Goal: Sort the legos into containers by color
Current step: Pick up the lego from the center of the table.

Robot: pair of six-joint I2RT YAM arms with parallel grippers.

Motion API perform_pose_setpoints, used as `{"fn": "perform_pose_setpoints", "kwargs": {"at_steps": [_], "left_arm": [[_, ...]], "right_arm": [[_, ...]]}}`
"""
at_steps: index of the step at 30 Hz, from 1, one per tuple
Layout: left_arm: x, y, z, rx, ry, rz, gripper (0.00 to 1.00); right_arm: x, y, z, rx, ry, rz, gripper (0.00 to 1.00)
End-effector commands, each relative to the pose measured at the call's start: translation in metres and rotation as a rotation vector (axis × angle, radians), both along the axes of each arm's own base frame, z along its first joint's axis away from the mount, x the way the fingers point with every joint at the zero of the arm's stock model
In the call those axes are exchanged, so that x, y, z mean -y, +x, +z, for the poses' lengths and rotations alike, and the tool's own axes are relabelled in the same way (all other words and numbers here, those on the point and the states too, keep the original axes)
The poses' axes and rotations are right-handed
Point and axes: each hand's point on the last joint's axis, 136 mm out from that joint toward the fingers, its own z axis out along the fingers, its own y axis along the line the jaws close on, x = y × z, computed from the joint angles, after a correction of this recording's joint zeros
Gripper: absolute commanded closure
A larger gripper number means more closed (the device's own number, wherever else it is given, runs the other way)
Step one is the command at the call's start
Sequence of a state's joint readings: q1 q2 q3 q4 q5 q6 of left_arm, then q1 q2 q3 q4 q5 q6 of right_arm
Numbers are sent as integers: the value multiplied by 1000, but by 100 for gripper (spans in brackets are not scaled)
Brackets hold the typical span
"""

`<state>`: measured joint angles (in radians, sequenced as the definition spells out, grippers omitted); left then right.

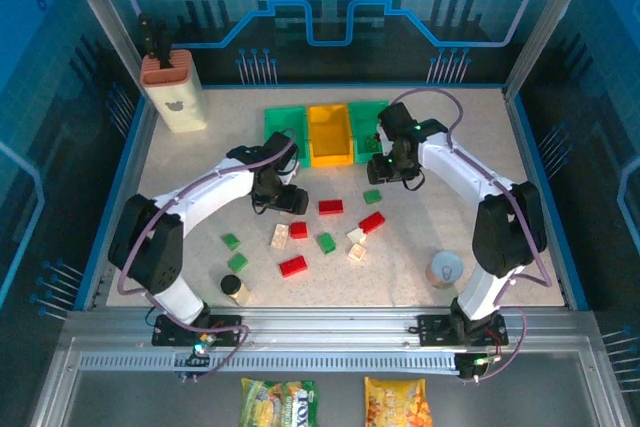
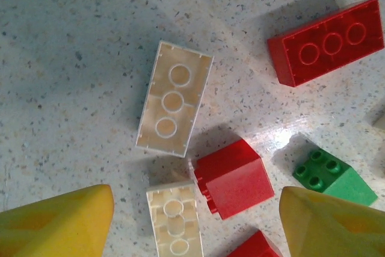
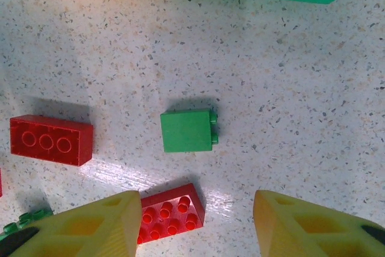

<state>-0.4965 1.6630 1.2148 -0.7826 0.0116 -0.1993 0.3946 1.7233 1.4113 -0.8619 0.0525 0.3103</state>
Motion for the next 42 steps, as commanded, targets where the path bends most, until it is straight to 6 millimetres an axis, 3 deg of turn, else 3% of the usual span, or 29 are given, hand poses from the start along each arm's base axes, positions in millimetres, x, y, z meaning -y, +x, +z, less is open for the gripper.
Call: {"fn": "perform_pose_setpoints", "kwargs": {"at_steps": [1,13,25,42], "left_arm": [[1,4,-3,-5,70,-81,28],[-3,15,-35,-60,202,-193,35],[1,18,-61,-115,211,-216,42],[3,14,-61,-119,194,-216,66]], "right_arm": [[3,-7,7,20,-15,1,47],[11,-19,10,20,-32,-11,47],[16,-25,15,25,-44,-20,47],[17,-28,20,26,-40,-24,48]]}}
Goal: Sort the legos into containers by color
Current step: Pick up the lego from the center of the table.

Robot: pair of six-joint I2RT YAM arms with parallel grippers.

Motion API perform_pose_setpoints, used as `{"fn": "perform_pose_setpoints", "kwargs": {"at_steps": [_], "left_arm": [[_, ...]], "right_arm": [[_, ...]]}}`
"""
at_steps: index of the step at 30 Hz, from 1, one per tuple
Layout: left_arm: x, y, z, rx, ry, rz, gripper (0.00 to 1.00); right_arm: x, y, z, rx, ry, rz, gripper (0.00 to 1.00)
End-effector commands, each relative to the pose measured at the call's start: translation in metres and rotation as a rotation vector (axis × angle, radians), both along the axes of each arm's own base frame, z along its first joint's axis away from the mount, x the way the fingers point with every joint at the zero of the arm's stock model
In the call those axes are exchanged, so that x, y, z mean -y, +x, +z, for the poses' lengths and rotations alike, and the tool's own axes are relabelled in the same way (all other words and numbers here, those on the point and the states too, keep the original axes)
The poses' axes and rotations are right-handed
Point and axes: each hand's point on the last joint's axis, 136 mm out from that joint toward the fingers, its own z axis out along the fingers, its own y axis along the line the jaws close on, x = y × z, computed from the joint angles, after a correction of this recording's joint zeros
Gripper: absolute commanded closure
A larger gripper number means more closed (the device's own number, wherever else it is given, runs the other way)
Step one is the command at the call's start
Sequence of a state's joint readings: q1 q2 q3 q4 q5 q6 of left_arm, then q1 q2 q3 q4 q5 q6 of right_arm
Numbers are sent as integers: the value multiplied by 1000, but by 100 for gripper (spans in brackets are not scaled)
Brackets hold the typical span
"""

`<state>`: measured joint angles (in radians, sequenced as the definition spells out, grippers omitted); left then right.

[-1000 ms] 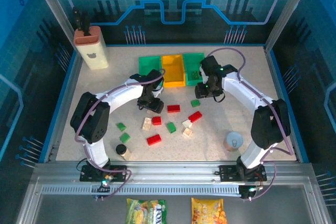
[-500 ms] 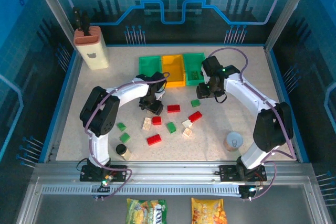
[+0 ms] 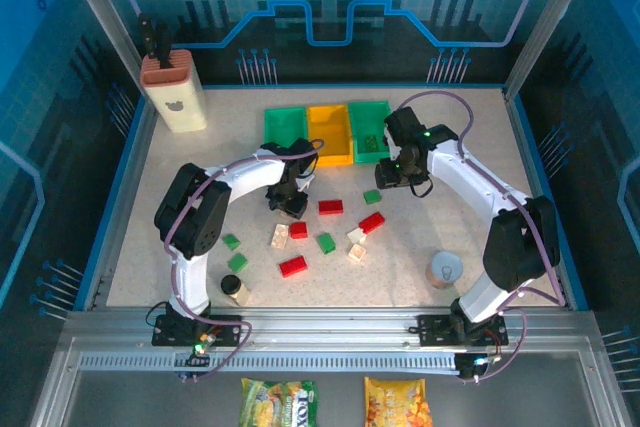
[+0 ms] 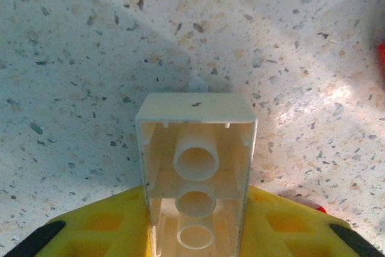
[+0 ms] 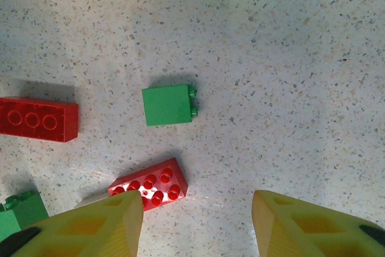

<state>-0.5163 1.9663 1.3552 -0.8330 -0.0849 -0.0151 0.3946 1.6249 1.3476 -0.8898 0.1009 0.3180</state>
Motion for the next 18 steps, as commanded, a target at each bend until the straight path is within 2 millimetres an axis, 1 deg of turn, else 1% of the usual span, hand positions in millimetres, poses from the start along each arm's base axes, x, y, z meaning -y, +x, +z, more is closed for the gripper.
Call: {"fn": "perform_pose_setpoints", "kwargs": {"at_steps": [1,5,10,13,18], "left_arm": [[4,-4,6,-4,-15,-24,66],[5,-2,12,16,-25,-15,67],[4,5,27,66,-33,20,68],[3,11,38,108,-36,47,69],[7,24,63,176,-85,117,69]], "right_arm": [[0,-9,9,5,0,-1,48],[0,-8,9,7,0,0,48],[0,-8,10,10,1,-1,48],[0,-7,11,16,-4,0,48],[3,-8,13,20,-21,7,48]]}}
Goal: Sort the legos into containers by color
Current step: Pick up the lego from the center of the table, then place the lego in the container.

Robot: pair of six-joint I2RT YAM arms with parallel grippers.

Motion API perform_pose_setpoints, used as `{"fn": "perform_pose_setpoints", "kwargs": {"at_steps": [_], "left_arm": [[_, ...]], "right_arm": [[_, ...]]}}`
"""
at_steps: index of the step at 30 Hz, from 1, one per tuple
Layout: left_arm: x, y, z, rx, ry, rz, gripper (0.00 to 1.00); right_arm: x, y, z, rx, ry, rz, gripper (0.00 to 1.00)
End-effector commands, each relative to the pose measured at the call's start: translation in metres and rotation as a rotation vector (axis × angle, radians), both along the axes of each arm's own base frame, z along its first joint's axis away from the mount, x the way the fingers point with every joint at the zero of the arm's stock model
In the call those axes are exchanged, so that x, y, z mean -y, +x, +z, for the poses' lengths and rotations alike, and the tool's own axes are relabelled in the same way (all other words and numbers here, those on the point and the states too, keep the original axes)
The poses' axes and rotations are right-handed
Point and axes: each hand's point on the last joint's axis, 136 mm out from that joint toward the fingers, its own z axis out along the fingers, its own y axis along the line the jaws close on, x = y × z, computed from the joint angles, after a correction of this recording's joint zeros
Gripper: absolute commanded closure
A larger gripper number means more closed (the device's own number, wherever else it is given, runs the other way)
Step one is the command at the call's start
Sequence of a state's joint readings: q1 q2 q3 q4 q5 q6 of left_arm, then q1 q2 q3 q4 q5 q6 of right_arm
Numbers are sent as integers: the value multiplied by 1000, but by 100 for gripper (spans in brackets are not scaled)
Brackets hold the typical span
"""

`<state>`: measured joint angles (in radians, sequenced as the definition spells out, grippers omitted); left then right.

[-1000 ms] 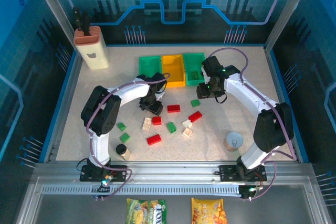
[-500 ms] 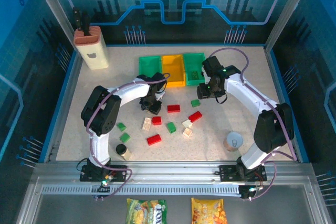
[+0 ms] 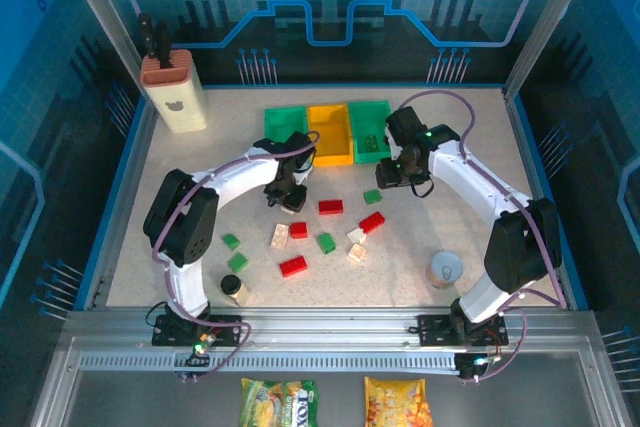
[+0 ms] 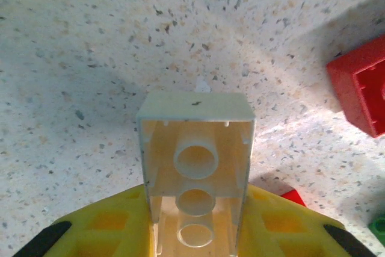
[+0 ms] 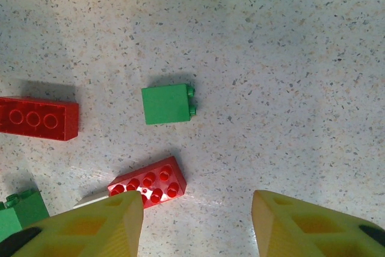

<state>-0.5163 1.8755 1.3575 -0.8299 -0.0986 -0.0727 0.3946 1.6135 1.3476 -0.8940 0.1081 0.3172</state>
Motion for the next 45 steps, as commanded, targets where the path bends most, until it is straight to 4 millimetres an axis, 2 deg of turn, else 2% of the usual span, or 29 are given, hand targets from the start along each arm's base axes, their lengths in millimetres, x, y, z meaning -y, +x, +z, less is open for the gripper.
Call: {"fn": "perform_pose_setpoints", "kwargs": {"at_steps": [1,11,20,27,31,38,45], "left_arm": [[6,19,35,102,-55,71,69],[-11,71,73,201,-99,268,67],[-23,123,79,248,-112,394,70],[-39,160,69,286,-95,465,71],[-37,175,58,274,-100,478,71],[-39,193,30,234,-93,494,70],[-36,199,10,191,-102,499,69]], "right_arm": [[2,-7,10,12,-17,9,48],[2,-10,8,9,-13,13,48],[4,-13,9,5,-19,15,49],[2,-15,10,0,-6,14,49],[-1,-14,7,-11,-7,15,50],[-5,-13,11,-8,-13,19,49],[-3,-14,11,-9,-20,16,49]]}}
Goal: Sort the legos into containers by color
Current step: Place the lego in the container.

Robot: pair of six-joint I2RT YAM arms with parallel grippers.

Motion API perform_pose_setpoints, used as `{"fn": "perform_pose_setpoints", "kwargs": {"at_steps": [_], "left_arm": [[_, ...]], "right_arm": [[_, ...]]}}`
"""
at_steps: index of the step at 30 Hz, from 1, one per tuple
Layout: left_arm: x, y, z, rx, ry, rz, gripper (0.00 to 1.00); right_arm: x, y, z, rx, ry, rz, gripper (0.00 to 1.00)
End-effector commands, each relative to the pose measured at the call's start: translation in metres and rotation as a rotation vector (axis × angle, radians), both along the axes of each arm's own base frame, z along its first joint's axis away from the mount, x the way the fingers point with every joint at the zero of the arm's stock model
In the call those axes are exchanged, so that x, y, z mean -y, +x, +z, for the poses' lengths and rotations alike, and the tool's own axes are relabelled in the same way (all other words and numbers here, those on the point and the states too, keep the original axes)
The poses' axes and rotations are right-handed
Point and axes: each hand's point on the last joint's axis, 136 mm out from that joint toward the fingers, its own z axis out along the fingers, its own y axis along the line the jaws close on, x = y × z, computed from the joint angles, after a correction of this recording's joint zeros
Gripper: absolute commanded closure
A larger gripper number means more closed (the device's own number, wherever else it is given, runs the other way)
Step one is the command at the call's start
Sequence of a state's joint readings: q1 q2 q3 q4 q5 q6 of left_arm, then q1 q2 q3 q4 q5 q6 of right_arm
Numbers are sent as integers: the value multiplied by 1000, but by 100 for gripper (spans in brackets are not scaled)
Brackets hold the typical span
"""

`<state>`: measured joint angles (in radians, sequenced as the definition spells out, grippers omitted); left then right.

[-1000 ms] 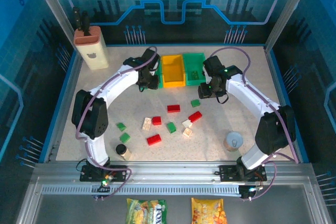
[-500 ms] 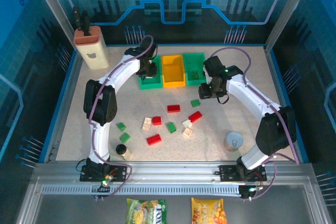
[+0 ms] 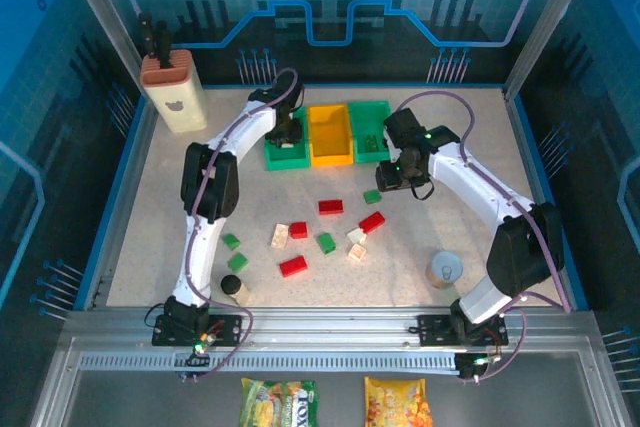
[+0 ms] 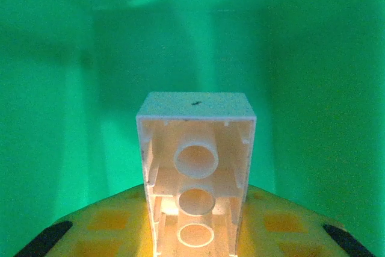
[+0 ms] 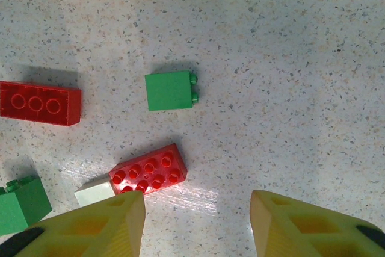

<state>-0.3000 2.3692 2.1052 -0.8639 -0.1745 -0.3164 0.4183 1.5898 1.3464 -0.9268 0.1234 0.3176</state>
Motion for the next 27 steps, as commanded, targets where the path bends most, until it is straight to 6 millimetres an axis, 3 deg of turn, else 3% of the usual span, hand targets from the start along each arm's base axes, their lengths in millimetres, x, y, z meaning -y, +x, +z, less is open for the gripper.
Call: {"fn": "perform_pose_setpoints", "kwargs": {"at_steps": [1,7,20,27], "left_arm": [[1,0,-1,-27,-33,22,68],[2,-2,-5,-42,-38,14,64],[2,-8,16,-11,-54,5,55],[3,-14,32,9,-70,-5,55]], "right_arm": [[-2,-4,5,-6,-3,-2,49],[-3,-5,6,-5,-1,-1,49],[-10,-6,11,10,7,8,49],[-19,-6,11,8,11,25,49]]}}
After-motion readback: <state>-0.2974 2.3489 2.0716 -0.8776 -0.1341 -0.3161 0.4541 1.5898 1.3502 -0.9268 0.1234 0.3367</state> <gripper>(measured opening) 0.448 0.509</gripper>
